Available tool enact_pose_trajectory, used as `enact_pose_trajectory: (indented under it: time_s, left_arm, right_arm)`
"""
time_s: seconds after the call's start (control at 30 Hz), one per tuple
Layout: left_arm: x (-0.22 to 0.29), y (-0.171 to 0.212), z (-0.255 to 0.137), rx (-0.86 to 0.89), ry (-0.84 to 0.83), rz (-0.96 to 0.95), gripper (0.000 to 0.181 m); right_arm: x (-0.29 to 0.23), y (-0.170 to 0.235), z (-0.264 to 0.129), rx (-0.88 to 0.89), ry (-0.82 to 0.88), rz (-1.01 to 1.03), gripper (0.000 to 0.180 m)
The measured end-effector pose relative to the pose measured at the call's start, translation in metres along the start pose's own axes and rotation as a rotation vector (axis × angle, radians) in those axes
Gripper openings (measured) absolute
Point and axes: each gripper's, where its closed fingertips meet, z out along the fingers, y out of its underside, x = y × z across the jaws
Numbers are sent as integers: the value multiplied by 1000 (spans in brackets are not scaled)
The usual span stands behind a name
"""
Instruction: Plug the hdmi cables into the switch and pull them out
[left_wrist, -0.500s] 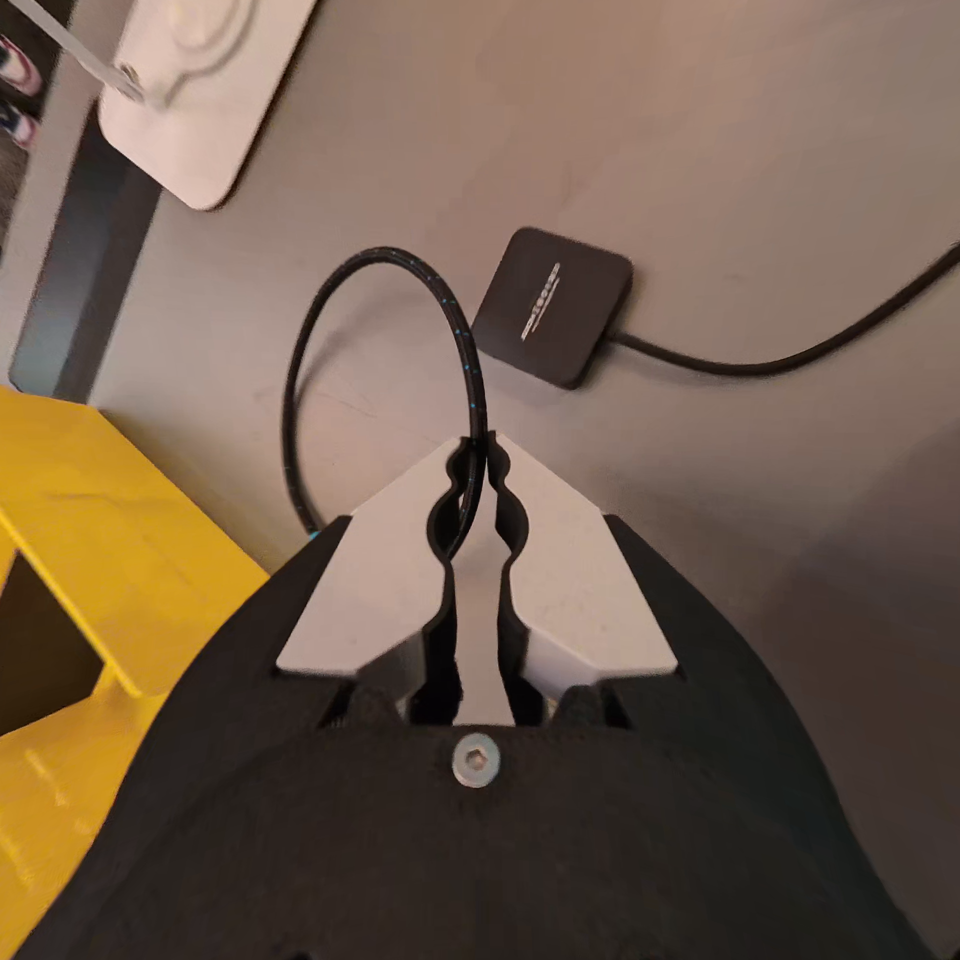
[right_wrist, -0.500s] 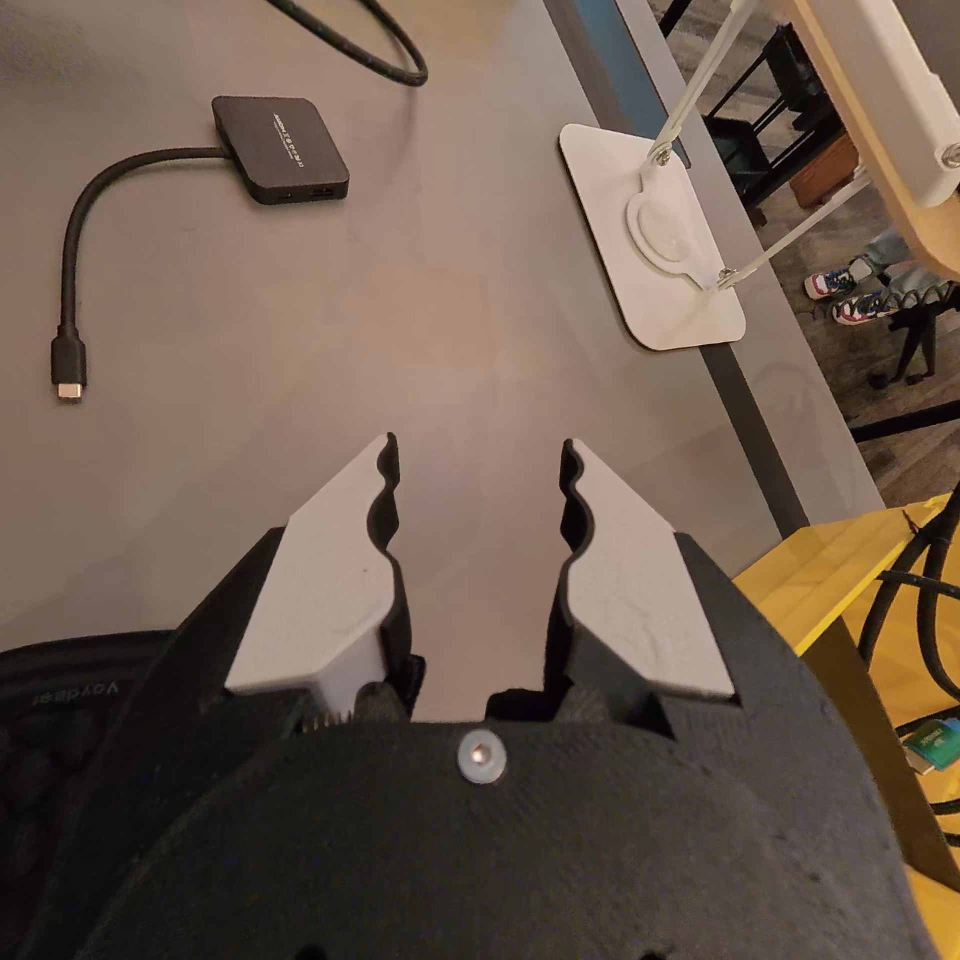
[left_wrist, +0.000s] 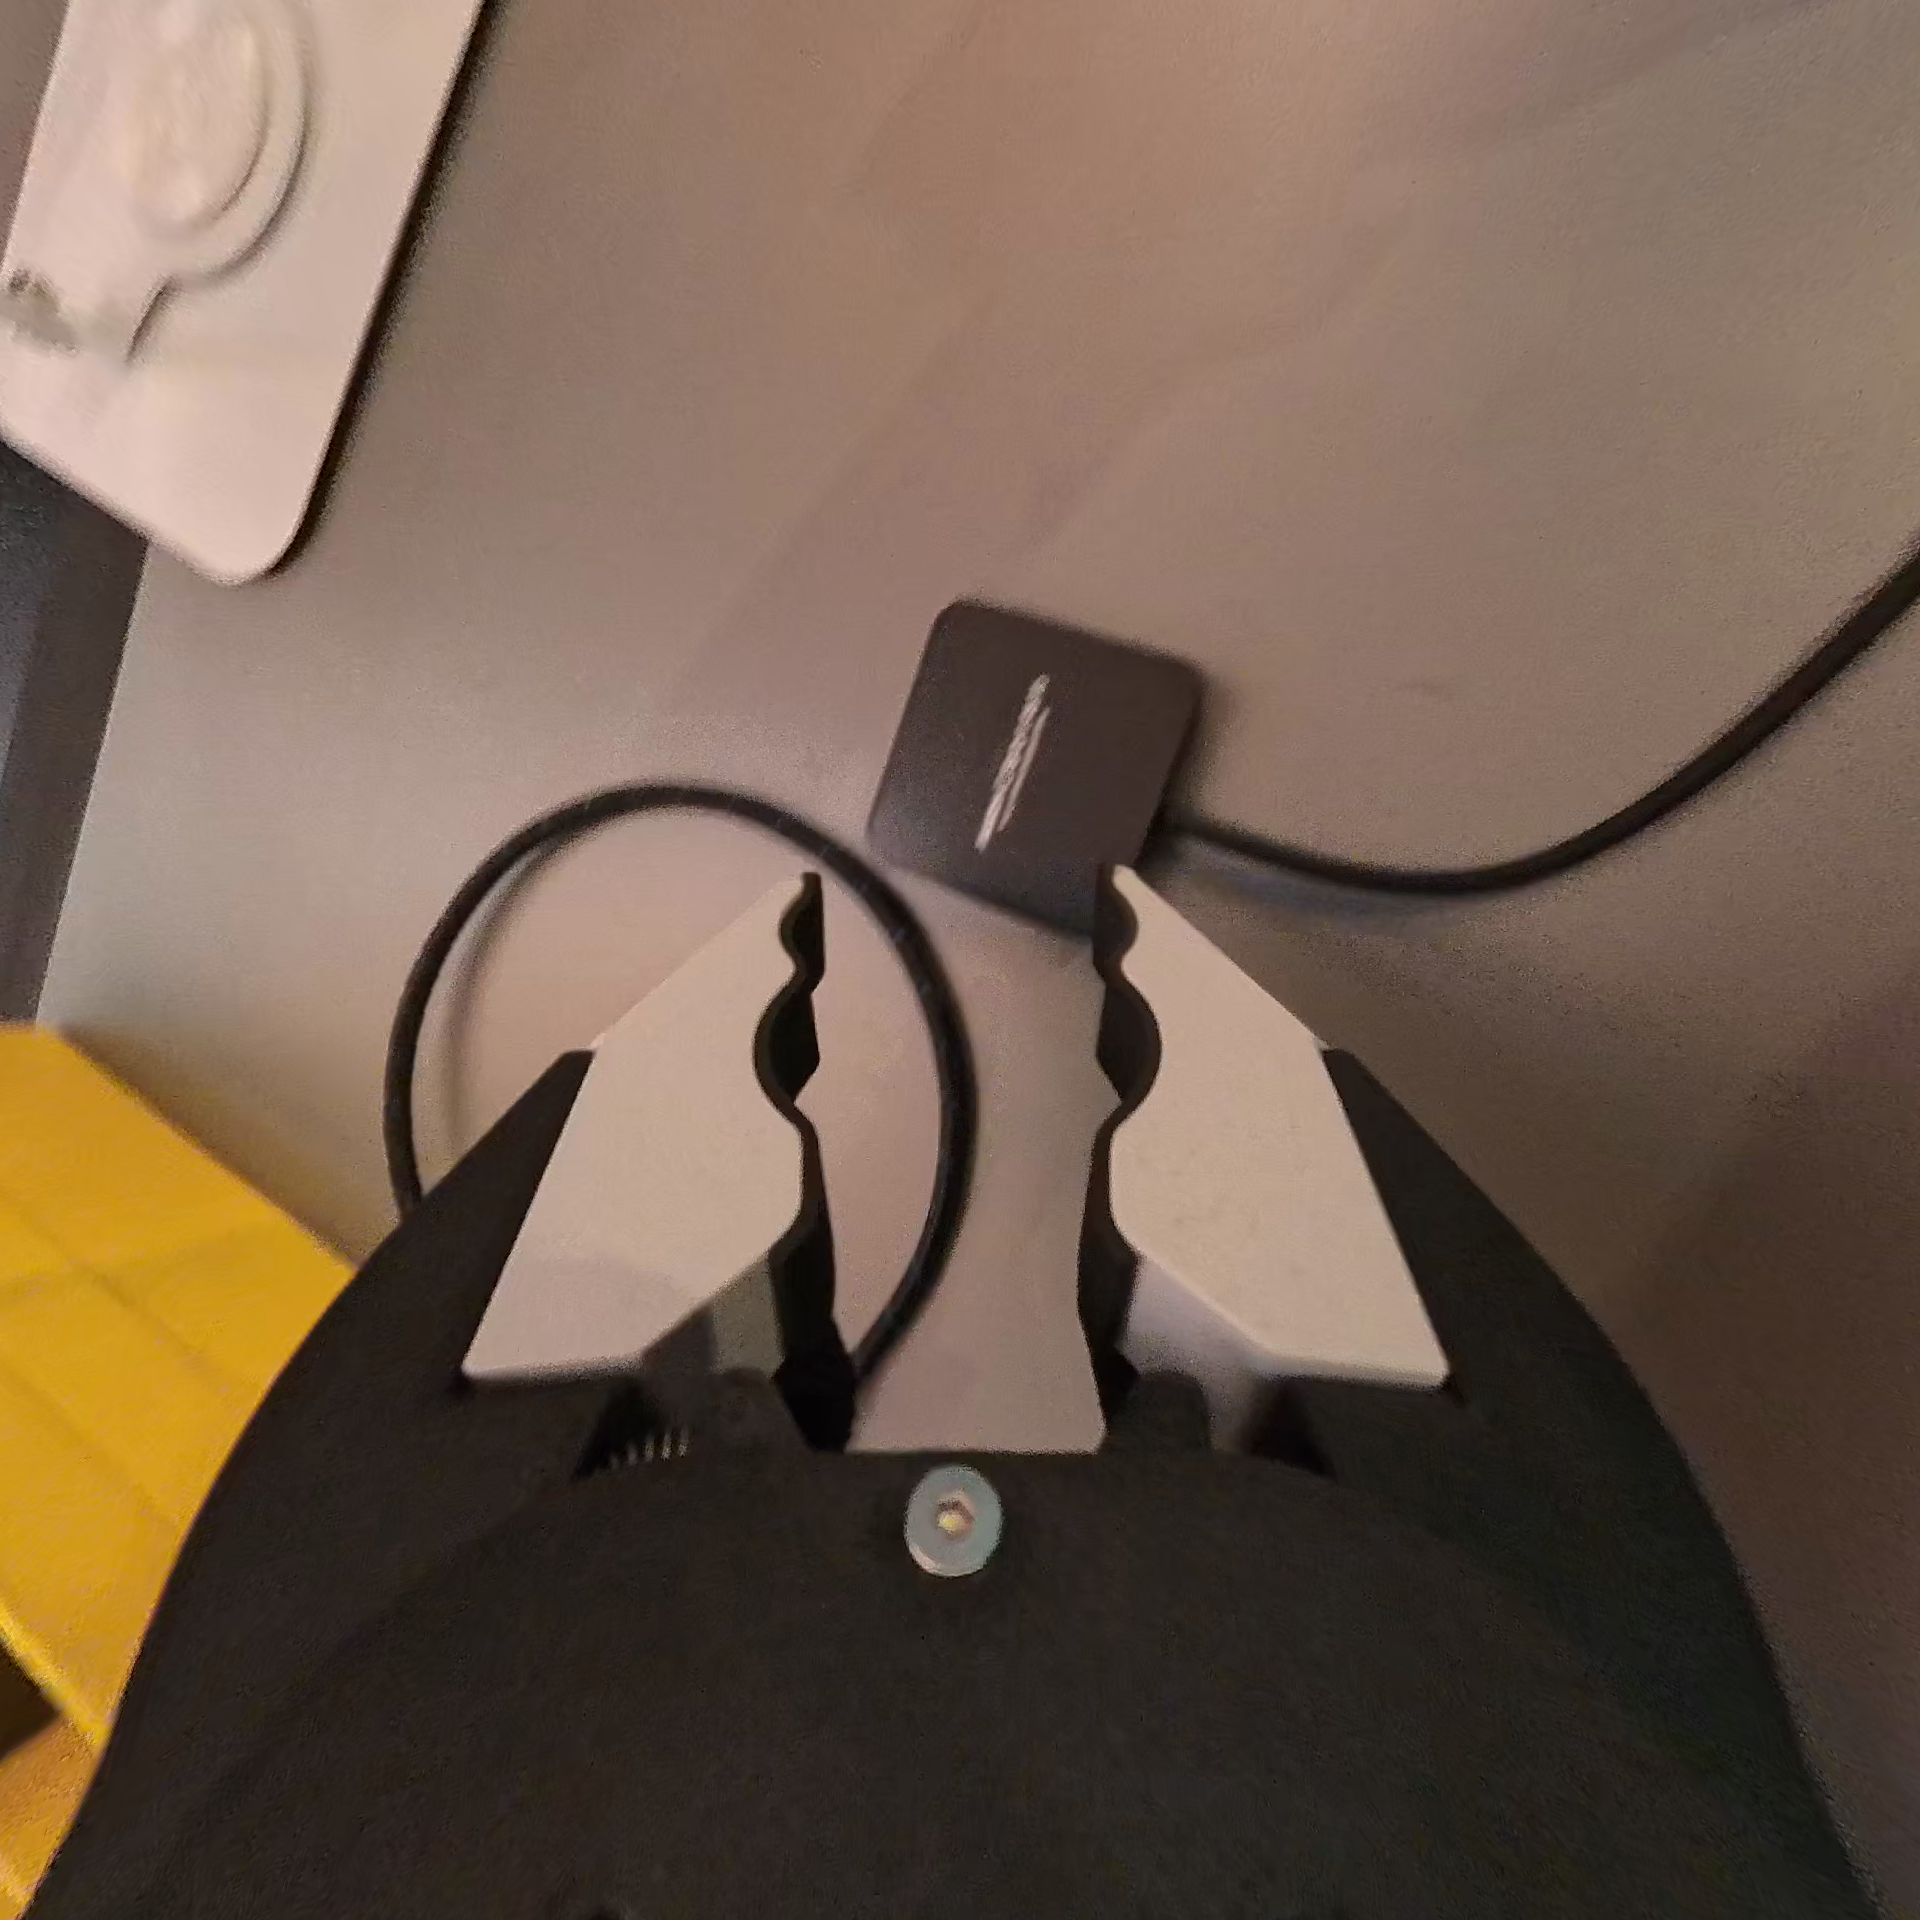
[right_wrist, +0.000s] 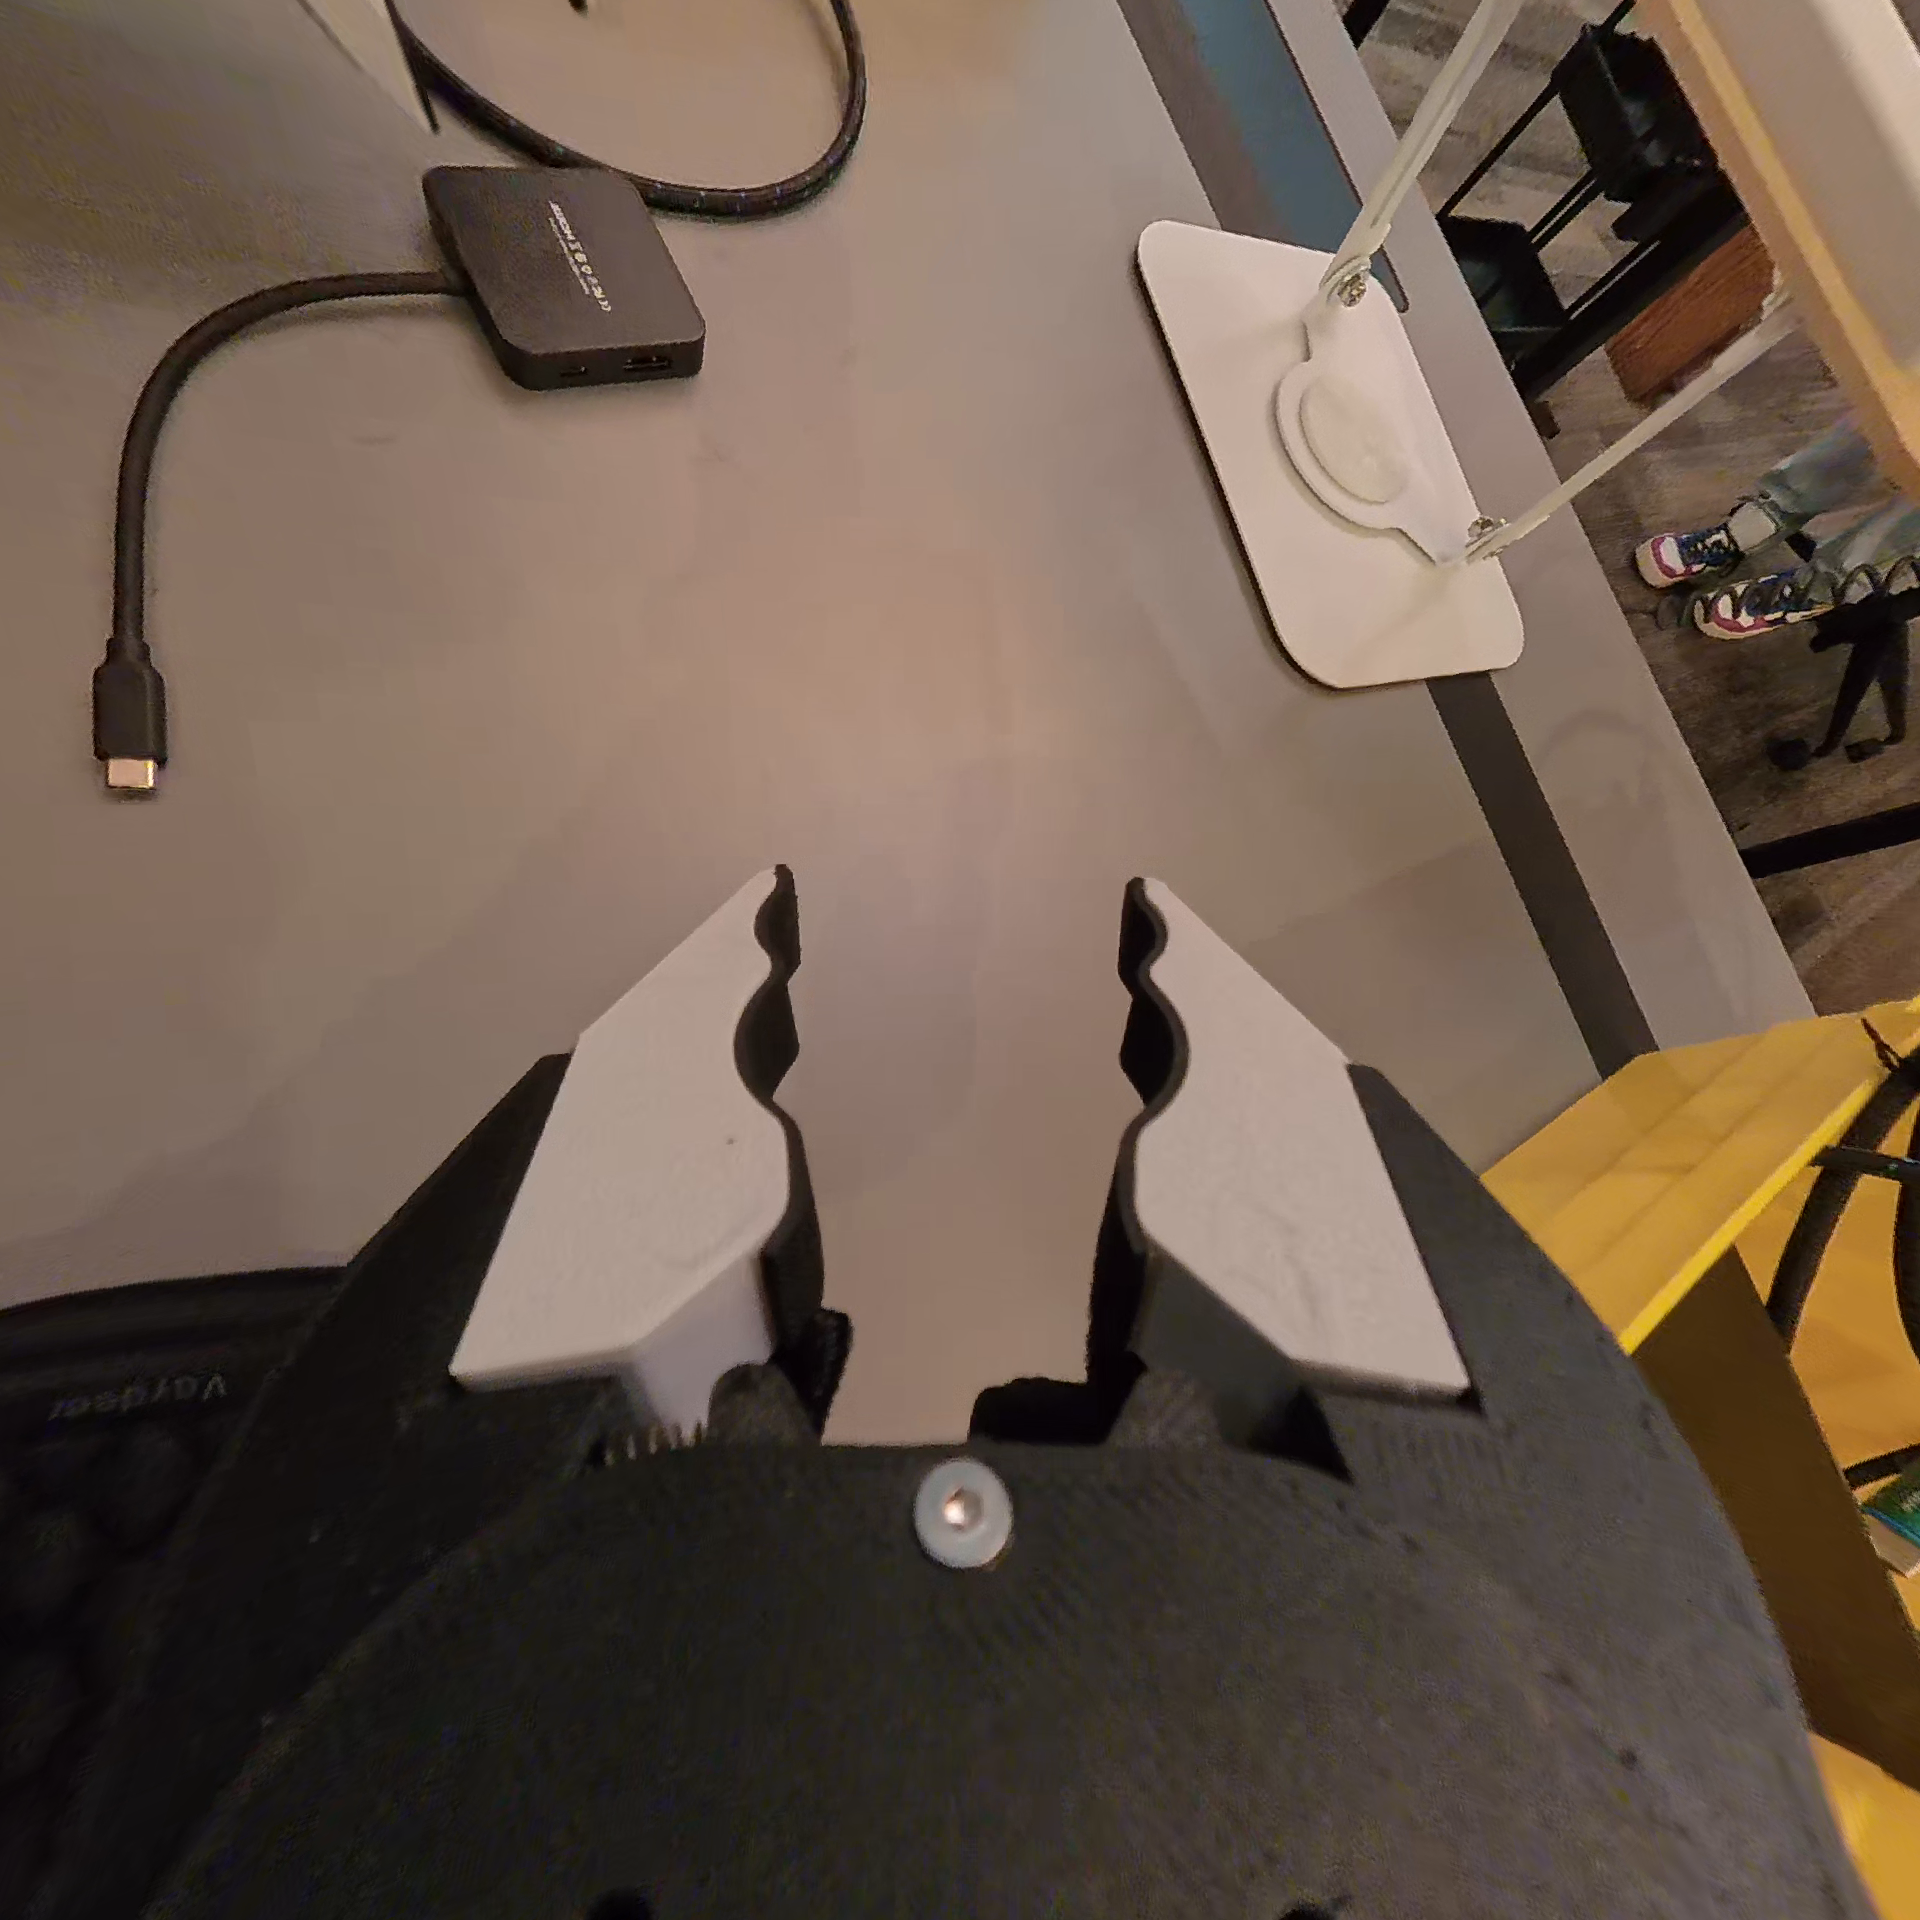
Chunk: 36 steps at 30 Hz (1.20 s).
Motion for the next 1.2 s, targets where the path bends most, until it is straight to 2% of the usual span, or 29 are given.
enact_pose_trajectory:
  time_s: [0.2,0.27,0.37,0.53,0.7,0.83,0.93,1.03,1.13,1.2]
  left_arm:
    - [19,-23,39,-53,99,102,71]
    - [19,-28,45,-43,141,74,72]
    - [24,-27,48,-66,220,36,62]
    - [21,-29,47,-28,226,4,61]
    - [19,-53,29,166,259,-94,61]
    - [14,-76,11,334,352,-225,60]
    - [6,-95,-7,484,432,-349,60]
    - [-3,-112,-21,608,489,-469,59]
    - [-8,-125,-31,693,511,-532,60]
    - [-3,-135,-39,751,537,-544,60]
  right_arm:
    - [-1,-5,-3,15,1,1,61]
    - [0,-4,-5,18,2,5,61]
    - [-1,-1,-4,14,-3,10,61]
    - [-8,-14,0,53,-34,14,60]
    - [-24,-39,11,114,-127,57,60]
    - [-42,-61,32,192,-235,129,63]
    - [-54,-69,53,192,-246,117,68]
    - [-69,-84,69,224,-254,122,78]
    - [-77,-100,86,247,-253,236,101]
    - [-87,-110,93,275,-299,333,107]
